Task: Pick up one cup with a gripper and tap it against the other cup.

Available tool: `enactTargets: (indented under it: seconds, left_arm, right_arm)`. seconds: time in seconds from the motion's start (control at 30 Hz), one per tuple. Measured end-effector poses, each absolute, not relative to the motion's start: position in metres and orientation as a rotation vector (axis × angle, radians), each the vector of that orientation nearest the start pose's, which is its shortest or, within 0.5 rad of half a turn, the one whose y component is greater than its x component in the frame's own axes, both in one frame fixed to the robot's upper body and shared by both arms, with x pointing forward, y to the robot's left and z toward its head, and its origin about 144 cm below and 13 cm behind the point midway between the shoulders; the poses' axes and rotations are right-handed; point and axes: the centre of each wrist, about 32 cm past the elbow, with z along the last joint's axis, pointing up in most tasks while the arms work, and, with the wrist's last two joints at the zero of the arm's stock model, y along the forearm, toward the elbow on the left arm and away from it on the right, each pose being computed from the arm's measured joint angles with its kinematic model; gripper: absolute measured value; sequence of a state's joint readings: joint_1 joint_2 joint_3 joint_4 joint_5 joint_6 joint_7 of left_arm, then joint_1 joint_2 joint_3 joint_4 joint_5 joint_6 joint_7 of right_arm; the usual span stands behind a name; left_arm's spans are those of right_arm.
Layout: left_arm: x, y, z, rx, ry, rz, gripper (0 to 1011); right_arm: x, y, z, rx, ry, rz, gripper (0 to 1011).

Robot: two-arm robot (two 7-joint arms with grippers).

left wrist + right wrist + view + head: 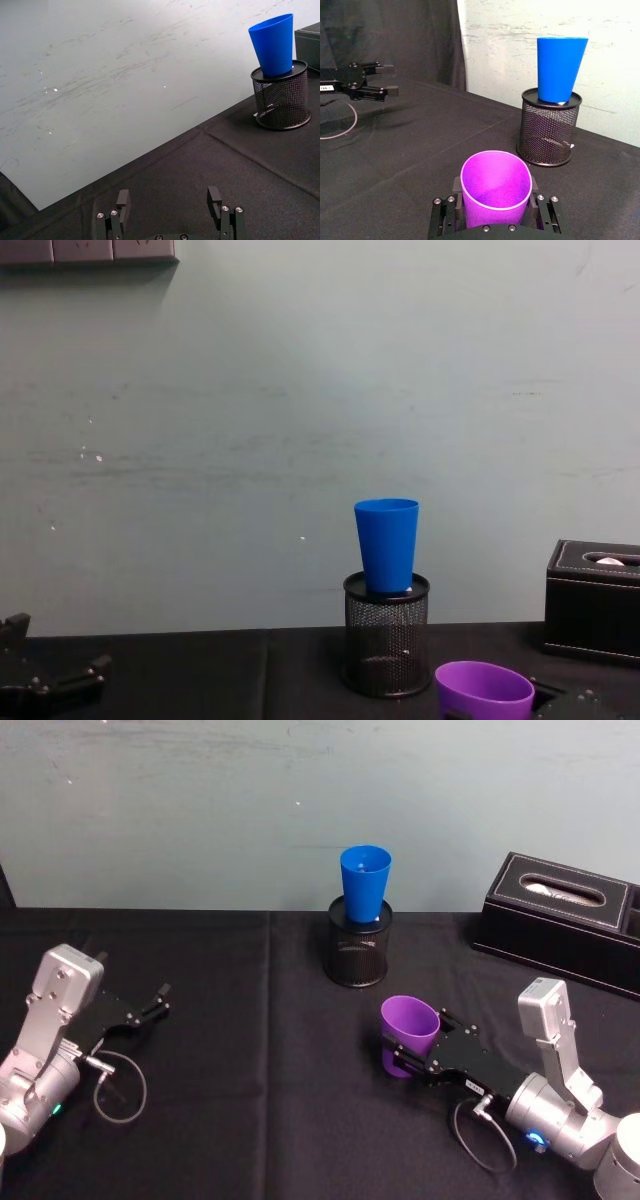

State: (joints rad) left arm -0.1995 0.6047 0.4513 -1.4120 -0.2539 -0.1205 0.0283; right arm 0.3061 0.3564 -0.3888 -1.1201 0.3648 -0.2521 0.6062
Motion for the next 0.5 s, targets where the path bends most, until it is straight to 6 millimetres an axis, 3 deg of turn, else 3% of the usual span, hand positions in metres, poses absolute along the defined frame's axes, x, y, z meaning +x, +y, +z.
enactTargets:
  seconds: [0.5]
  left_arm:
    - [0.4886, 0.3097, 1.1398, 0.304, -0.285, 1.248, 1011]
  right_arm:
    - [0.5243, -0.2756, 1.0980, -0.073, -0.044, -0.768, 726]
